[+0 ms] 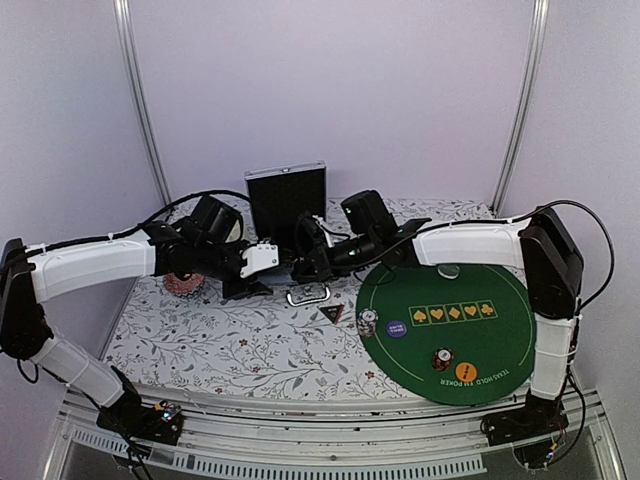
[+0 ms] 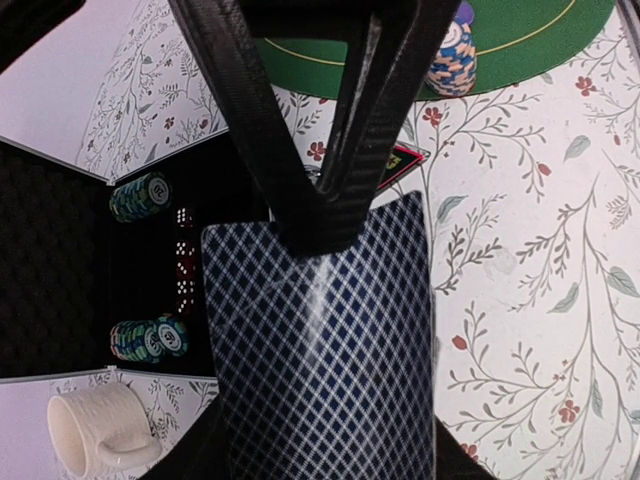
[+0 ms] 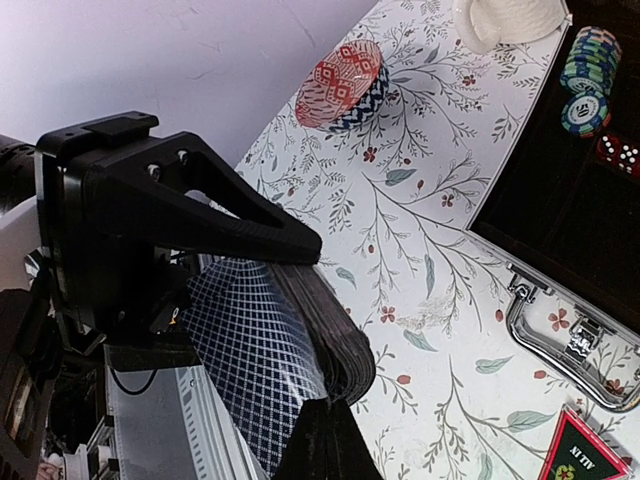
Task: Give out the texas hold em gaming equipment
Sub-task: Pick up the poker card from the face-down deck piles.
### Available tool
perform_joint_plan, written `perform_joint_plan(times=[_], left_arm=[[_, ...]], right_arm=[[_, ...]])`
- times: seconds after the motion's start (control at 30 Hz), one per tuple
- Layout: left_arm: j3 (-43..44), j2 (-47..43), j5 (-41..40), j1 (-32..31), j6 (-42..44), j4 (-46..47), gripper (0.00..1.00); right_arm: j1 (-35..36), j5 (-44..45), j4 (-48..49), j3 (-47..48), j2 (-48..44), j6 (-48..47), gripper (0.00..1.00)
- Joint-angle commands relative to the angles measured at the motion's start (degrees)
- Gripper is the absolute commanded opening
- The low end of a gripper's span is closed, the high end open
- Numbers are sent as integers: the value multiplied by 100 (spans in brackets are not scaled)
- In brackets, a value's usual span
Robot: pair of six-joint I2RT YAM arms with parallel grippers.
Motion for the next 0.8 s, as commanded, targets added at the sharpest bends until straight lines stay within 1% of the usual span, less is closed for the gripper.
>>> perform_joint_plan(times=[0.0,0.4,0.6,0.77], left_arm=[[-48,32,-60,-70,11,148,48],[-56,35,-88,-72,10,139,48],[-47,44,-84,-72,-11,139,48],[-68,41,-131,-67,2,139,48]], right_arm=[[-74,145,-205,-9,-428,-161,2],[-119,163,-259,-231,-763,-256,2],[-122,-12,-222,-225,-639,-206,2],[-153,86,-206,-262,-724,-182,2]])
